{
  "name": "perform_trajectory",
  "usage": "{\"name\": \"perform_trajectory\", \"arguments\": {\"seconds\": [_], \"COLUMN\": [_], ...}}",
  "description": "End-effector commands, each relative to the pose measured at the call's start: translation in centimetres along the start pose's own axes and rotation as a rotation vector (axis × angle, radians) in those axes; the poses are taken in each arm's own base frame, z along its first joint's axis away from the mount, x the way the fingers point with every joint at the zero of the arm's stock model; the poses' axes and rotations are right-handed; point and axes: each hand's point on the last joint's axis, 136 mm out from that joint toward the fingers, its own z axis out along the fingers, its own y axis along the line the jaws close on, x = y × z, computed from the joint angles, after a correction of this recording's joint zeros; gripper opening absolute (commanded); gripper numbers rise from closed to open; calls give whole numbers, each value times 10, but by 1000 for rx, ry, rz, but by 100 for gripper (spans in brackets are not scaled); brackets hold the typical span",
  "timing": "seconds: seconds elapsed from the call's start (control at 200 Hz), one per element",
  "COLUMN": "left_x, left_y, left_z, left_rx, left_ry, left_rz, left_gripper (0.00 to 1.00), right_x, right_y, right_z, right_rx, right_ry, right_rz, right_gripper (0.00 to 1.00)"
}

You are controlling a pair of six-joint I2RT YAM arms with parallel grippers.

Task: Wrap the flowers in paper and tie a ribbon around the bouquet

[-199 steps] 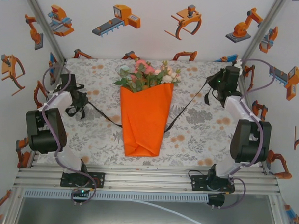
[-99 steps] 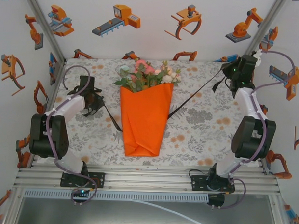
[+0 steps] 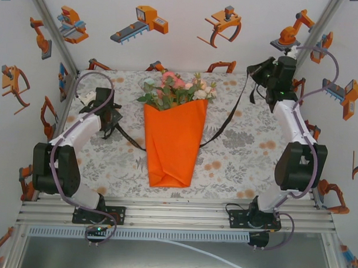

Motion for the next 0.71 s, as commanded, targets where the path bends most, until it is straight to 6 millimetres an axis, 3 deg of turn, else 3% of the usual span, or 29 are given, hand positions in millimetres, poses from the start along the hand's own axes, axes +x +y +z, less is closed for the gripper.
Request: {"name": "perform_trajectory", "arguments": {"seconds": [0.0,0.125,0.2,0.461,0.701], "left_x": [-26,-44,-45,-36,-18], "left_y": [20,42,44,10,5], "left_z": [-15,-10,6,62,90], "left_rx": [-105,-259,-291,-263,-264], "left_ry": [-117,-152,-99,27,95], "left_rz": [98,169,172,153,119], "left_gripper": [55,51,51,49,48], "right_x": [-13,-12,-10,-2,3], "right_y": [53,54,54,45,38], "right_z": [-25,-29,-29,-27,-25], "right_rx": [-97,-94,-95,-79,-57], "right_ry": [-28,-32,-33,-21,-8], "right_rz": [-98,-99,-99,-110,-130], "right_gripper": [0,0,0,0,0]}}
